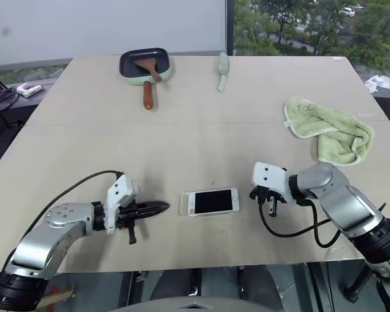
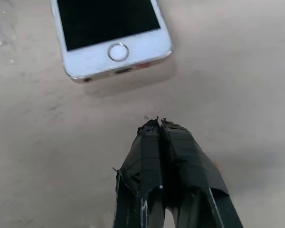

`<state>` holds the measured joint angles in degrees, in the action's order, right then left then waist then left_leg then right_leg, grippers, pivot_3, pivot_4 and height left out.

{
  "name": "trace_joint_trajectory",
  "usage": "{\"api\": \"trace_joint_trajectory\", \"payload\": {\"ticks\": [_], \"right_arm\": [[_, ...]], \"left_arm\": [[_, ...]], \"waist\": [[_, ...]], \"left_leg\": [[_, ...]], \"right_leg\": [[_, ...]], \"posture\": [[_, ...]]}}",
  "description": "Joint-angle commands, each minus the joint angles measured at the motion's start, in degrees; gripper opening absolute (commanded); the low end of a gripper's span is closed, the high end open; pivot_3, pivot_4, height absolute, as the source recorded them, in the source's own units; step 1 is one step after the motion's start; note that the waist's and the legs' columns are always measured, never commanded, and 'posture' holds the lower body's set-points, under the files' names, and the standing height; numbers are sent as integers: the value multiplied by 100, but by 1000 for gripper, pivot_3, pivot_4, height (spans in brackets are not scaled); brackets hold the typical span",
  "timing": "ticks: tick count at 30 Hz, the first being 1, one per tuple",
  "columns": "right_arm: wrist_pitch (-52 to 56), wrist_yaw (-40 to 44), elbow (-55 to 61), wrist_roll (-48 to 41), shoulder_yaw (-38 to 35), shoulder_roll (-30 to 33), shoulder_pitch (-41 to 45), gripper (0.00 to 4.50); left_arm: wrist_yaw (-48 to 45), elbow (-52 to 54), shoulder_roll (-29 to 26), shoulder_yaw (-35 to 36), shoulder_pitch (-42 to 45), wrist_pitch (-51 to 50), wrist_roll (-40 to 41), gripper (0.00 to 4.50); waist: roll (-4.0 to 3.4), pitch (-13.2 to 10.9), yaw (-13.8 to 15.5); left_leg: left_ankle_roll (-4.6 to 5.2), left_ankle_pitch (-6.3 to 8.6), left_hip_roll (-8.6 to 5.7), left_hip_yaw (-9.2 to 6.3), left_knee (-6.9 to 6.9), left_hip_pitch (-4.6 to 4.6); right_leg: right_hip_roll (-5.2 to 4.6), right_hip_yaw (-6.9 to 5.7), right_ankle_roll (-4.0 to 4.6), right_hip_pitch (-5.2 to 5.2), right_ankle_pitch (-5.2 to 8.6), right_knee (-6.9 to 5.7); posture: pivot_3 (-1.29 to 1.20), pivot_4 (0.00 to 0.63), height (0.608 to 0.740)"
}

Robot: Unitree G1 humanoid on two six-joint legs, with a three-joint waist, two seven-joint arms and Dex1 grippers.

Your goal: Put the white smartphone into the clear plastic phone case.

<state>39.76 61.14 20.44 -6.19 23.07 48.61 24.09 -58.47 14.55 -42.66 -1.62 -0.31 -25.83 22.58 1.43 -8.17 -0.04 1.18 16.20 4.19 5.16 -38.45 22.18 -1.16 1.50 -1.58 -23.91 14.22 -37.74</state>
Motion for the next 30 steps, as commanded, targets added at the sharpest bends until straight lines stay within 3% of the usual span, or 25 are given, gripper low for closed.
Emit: {"api": "trace_joint_trajectory", "payload": {"ticks": [1, 18, 23, 30], "right_arm": [[89, 79, 325, 73, 137, -20, 216, 31], [1474, -49, 551, 1096, 1883, -843, 1642, 31], [1508, -33, 585, 1118, 1721, -753, 1570, 31], [1466, -118, 786, 747, 558, -284, 1074, 31]], "left_arm": [[30, -58, 160, -323, 225, 25, -124, 0], [87, -391, 884, -857, 1040, -83, -325, 0], [81, -384, 948, -863, 991, -65, -395, 0], [259, -436, 871, -198, 851, -93, -208, 0]], "waist": [[1, 0, 4], [0, 3, -28], [1, 5, -38], [3, 2, -1]], "left_leg": [[0, 0, -1, 2, 0, 1], [0, -1, 0, 8, -5, -5], [-1, -1, 0, 5, -9, -23], [-1, -1, -5, -1, -14, -9]], "right_leg": [[0, 0, 0, 0, 0, 0], [3, -2, 1, 0, -1, -13], [1, -2, 1, 22, -1, -13], [-7, -2, 0, 17, -1, -9]], "posture": [[0, 150, 740], [0, 150, 740], [0, 150, 740], [0, 150, 740]]}}
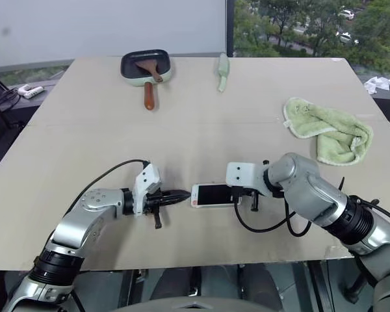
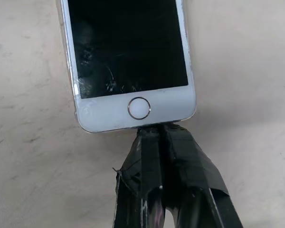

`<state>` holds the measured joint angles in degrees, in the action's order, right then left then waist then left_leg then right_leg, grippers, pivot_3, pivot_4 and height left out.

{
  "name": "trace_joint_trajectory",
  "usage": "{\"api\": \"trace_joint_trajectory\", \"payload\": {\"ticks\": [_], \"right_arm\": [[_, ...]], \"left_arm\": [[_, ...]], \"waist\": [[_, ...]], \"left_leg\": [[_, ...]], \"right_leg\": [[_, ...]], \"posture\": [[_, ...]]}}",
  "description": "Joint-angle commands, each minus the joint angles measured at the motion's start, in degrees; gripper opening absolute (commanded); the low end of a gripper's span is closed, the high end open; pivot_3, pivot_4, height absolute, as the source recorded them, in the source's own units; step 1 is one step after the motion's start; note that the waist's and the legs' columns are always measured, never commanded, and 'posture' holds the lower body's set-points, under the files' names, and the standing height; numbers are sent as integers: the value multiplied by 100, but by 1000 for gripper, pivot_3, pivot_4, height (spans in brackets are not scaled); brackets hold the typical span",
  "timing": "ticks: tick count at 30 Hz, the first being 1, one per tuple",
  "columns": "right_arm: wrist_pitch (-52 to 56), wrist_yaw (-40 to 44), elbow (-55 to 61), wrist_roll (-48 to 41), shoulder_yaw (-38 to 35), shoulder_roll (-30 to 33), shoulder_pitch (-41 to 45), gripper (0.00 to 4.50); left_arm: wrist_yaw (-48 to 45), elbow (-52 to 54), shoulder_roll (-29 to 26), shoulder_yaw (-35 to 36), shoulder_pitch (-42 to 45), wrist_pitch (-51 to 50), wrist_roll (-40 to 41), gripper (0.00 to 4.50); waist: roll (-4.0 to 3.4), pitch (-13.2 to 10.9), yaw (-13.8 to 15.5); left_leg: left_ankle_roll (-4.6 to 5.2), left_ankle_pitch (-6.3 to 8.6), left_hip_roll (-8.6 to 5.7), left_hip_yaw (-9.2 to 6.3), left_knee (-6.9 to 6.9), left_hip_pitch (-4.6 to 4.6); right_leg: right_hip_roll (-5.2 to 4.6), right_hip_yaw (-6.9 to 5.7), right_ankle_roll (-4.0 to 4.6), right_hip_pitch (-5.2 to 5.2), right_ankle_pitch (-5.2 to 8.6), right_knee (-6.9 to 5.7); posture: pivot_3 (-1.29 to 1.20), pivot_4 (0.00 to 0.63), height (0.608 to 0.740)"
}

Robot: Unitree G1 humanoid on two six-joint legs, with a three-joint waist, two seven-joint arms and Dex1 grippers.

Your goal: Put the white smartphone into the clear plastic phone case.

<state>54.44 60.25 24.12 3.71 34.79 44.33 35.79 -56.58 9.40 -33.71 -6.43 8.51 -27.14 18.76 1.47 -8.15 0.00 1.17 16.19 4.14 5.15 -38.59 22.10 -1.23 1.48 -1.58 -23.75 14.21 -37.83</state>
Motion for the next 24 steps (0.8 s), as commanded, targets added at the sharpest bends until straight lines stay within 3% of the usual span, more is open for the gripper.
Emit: {"api": "trace_joint_trajectory", "payload": {"ticks": [1, 5, 12, 18, 24], "right_arm": [[43, -19, 496, -335, -792, 224, -189, 31], [-140, -146, 543, -830, -1740, 213, -715, 31], [-1562, -460, 145, -1890, -3052, -943, -1684, 31], [-2805, -133, -220, -2558, -3197, -1607, -2663, 31], [-3567, -176, -914, -2638, -3251, -1875, -2852, 31]], "left_arm": [[58, 106, -81, 370, -57, 45, 216, 0], [-75, 272, -240, 747, -204, 143, 493, 0], [-190, 452, -51, 723, -131, 193, 818, 0], [-249, 374, 258, 83, 58, 515, 530, 0], [-233, -374, 313, -597, 331, 1075, -304, 0]], "waist": [[0, 0, -10], [0, 0, -40], [2, 0, -47], [1, -1, -8], [0, -1, -62]], "left_leg": [[0, 0, 1, -3, 0, 6], [0, 0, 4, -24, 1, 50], [-1, -1, 4, -23, 2, 74], [-1, -1, 3, -9, -4, 72], [0, -1, 3, -11, -12, 53]], "right_leg": [[0, 0, -1, -9, 0, 0], [8, -6, -18, -50, -11, -1], [12, -7, -21, -70, -12, -3], [12, -15, -22, -58, -13, 0], [20, -12, -21, -42, -13, -6]], "posture": [[0, 150, 740], [0, 150, 740], [0, 150, 740], [0, 150, 740], [0, 150, 740]]}}
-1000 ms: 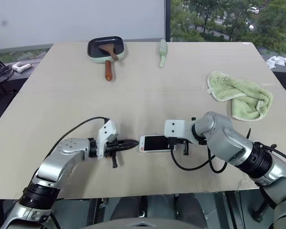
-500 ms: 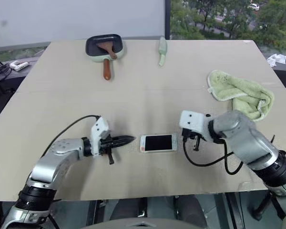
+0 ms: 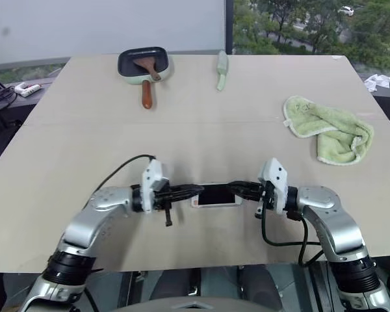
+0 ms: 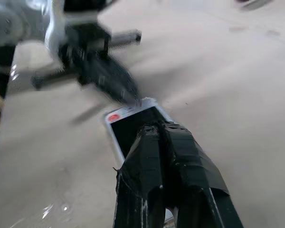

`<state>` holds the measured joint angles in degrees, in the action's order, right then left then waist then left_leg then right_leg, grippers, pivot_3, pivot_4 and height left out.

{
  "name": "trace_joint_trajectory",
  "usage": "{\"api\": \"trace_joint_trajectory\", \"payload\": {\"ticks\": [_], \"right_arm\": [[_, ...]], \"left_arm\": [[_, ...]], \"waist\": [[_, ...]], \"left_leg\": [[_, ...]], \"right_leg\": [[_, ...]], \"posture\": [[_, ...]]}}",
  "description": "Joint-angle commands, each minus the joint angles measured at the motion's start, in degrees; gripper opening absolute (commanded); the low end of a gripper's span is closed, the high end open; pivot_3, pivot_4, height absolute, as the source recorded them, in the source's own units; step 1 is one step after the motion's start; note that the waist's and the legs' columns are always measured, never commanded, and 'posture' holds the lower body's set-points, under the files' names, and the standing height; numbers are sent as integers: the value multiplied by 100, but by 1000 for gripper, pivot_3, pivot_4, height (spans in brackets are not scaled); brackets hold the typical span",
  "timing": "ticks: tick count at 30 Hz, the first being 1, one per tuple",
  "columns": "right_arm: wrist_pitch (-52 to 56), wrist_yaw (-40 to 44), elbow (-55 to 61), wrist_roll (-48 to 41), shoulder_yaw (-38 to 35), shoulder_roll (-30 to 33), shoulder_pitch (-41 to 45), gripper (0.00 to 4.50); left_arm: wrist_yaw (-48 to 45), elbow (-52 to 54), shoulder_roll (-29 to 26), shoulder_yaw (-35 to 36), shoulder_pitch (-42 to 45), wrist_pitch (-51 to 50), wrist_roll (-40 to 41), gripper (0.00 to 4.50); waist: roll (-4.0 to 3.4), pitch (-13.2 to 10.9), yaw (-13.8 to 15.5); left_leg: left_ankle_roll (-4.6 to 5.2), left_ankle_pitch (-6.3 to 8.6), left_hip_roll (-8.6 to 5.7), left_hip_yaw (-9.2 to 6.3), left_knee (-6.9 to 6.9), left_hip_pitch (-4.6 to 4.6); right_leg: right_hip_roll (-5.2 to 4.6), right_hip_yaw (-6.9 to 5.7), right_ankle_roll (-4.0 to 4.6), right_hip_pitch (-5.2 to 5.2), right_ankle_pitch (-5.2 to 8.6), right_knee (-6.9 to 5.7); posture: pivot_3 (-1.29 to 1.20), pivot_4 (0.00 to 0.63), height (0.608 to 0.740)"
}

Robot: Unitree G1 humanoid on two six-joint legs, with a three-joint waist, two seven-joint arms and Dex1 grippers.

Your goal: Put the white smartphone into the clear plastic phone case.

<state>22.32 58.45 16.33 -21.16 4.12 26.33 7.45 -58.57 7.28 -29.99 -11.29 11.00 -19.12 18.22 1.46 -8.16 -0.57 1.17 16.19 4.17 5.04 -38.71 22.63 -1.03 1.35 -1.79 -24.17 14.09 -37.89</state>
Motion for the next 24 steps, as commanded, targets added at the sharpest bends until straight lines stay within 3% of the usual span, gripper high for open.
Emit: {"api": "trace_joint_trajectory", "payload": {"ticks": [1, 12, 17, 24], "right_arm": [[-475, 35, -267, -161, -192, -89, -22, 31], [-1016, 25, -1538, 457, 322, -28, 9, 31], [-665, -114, -1635, 823, 718, 247, 23, 31], [786, -200, -1212, 680, 1191, 457, 112, 31]], "left_arm": [[-57, -235, -61, -150, 110, 299, -283, 0], [-18, -380, 13, -96, 151, 203, -260, 0], [5, -289, -11, -89, 94, 159, -273, 0], [50, -121, -5, -146, 10, 52, -267, 0]], "waist": [[0, 1, -2], [-6, 5, 7], [0, 13, -2], [14, 104, 2]], "left_leg": [[0, 0, 0, 0, 0, 0], [0, 0, 1, 0, -3, -1], [1, 1, 2, 5, 4, -67], [1, 1, 3, 4, 14, -83]], "right_leg": [[1, 0, 0, 0, 0, 0], [-1, 0, 0, 3, 0, -1], [-1, 5, 3, 63, 3, 1], [-1, 11, 5, 70, 4, 0]], "posture": [[0, 150, 740], [0, 150, 740], [0, 150, 740], [0, 150, 740]]}}
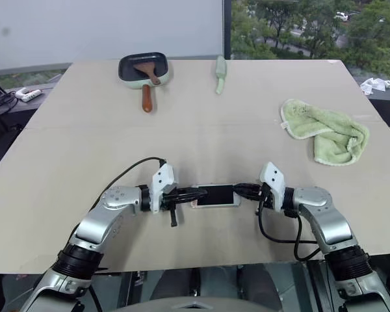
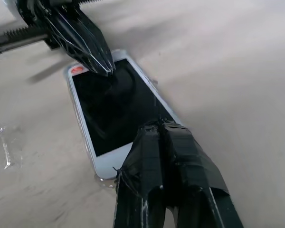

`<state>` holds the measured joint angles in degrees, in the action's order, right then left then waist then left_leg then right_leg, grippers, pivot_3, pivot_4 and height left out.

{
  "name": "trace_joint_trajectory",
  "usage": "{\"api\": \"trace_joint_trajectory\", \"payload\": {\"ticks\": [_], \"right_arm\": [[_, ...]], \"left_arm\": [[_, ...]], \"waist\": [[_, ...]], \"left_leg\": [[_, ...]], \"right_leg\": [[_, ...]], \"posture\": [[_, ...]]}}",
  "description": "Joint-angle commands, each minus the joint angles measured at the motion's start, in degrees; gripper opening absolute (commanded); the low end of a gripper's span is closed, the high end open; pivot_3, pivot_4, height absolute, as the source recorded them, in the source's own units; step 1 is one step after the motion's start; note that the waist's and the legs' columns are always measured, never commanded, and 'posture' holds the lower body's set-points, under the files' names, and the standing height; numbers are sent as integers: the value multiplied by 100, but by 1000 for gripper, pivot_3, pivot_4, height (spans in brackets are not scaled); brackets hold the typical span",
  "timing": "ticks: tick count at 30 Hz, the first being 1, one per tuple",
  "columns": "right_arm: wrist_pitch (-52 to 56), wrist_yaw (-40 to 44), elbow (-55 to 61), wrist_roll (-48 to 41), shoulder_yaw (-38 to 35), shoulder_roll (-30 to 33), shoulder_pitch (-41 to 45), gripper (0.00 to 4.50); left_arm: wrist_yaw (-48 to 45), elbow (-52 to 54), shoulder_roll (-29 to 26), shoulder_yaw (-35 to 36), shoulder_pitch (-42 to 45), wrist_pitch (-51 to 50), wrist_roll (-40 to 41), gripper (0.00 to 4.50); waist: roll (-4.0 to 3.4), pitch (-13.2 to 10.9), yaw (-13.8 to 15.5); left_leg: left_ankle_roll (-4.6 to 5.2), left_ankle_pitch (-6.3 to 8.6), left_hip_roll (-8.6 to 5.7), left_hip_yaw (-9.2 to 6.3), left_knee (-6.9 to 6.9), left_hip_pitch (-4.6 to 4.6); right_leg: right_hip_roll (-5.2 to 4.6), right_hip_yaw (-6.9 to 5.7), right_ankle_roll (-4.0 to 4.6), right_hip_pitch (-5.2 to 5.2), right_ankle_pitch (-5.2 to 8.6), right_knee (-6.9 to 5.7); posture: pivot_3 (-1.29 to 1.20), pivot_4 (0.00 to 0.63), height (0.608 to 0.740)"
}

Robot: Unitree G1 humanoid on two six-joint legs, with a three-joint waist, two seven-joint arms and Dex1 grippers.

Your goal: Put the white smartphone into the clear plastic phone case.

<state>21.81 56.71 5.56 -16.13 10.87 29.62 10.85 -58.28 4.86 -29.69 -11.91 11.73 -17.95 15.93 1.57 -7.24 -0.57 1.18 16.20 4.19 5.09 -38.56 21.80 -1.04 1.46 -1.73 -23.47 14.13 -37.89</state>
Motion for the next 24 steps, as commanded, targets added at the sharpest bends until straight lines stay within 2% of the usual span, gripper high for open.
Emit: {"api": "trace_joint_trajectory", "payload": {"ticks": [1, 5, 10, 15, 24], "right_arm": [[1048, -83, -90, 178, 562, 127, -210, 31], [1641, -213, -88, 438, 928, 260, -53, 31], [1675, -316, 9, 638, 1234, 332, 85, 31], [1096, 48, 385, 262, 988, 329, -88, 31], [672, 330, 295, -140, 652, 294, -312, 31]], "left_arm": [[25, 126, -35, -81, -61, -75, -44, 0], [37, 159, -38, -77, -48, -98, -61, 0], [32, 180, -60, -71, -56, -102, -66, 0], [20, 162, -93, -52, -57, -86, -87, 0], [0, 75, -89, -93, -5, -27, -135, 0]], "waist": [[3, 18, 3], [14, 62, -5], [44, 112, -9], [45, 114, -9], [27, 99, -12]], "left_leg": [[0, 0, 0, 0, 2, -1], [0, 0, 0, -8, 6, -7], [1, 0, 0, -12, 15, -20], [0, 1, 1, -13, 18, -22], [1, 1, 2, -18, 28, -11]], "right_leg": [[-1, 0, 10, 0, 6, 1], [-1, 7, 15, 1, 8, 2], [0, 9, 20, 7, 12, 2], [-1, 8, 24, 9, 14, 4], [1, 4, 29, -1, 18, 10]], "posture": [[0, 150, 740], [0, 150, 740], [0, 150, 740], [0, 150, 740], [0, 150, 740]]}}
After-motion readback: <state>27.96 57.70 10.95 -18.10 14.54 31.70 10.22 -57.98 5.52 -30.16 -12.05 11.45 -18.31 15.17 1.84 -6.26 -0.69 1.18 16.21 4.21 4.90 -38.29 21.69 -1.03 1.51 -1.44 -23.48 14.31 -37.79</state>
